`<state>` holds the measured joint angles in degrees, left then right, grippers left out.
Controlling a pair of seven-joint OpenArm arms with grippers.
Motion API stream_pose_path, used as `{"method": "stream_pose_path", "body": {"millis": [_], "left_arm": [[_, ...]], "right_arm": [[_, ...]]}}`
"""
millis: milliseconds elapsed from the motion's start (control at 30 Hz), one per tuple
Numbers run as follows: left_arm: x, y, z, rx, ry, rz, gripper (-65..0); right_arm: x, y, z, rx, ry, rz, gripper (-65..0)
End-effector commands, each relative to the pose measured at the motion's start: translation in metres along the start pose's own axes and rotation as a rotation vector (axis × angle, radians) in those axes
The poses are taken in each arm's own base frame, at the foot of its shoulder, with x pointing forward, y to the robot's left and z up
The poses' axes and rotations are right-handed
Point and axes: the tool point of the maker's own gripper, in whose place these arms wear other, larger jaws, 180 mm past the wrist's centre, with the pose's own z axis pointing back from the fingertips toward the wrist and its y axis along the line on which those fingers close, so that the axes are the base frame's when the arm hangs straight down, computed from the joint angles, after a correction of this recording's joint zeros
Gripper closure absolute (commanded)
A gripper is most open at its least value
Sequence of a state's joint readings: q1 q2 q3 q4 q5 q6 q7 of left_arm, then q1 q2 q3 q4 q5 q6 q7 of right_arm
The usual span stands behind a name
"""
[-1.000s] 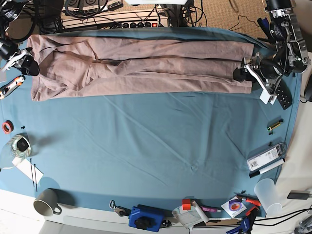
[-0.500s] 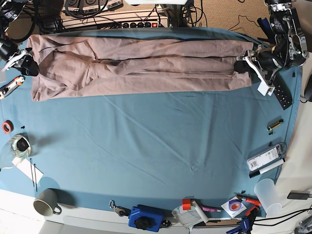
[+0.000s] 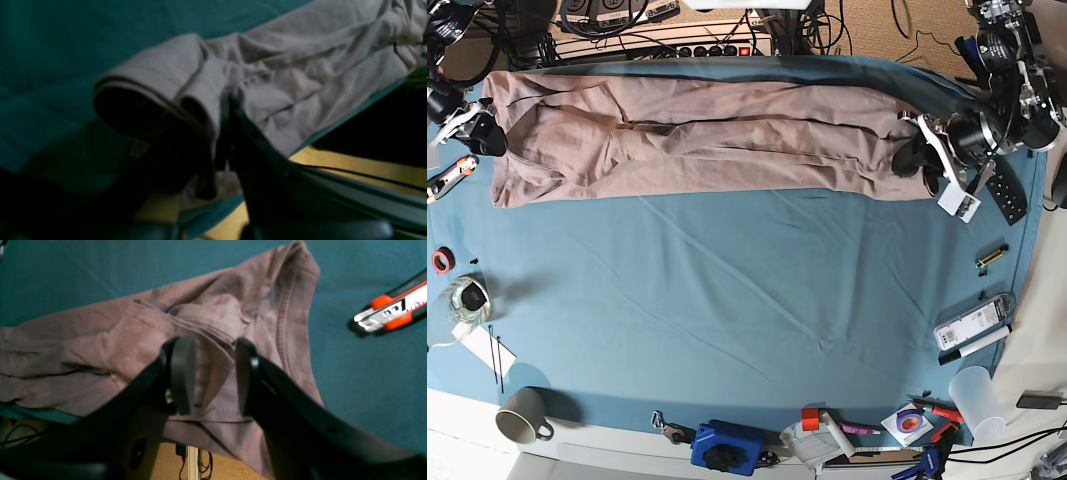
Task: Fold the T-shirt properly
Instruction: 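Release the strip end with the left gripper and raise it, then grasp the strip end with the left gripper and fold it toward the right gripper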
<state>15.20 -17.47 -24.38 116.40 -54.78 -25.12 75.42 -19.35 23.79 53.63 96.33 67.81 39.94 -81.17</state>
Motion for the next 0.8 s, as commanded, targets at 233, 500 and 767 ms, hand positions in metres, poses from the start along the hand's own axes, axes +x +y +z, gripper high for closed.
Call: {"method": "stream_pose_path", "body": {"millis": [233,500,767], "left_arm": [[0.015,-0.039,0.012,-0.133,-0.089,-0.058,0.0],[0.021,-0.112,-0.019,-0.317,-0.129,-0.157,0.0],[0.044,-0.168,-0.057,-0.382,-0.155,-0.294,0.0]], "right_arm": [[0.020,0.001,0.006,0.003,-0.054,0.033,-20.8],[0.020,0.001,0.006,0.003,-0.054,0.033,-20.8],[0.019,0.001,0.006,0.001,-0.053,0.033,-20.8]]}}
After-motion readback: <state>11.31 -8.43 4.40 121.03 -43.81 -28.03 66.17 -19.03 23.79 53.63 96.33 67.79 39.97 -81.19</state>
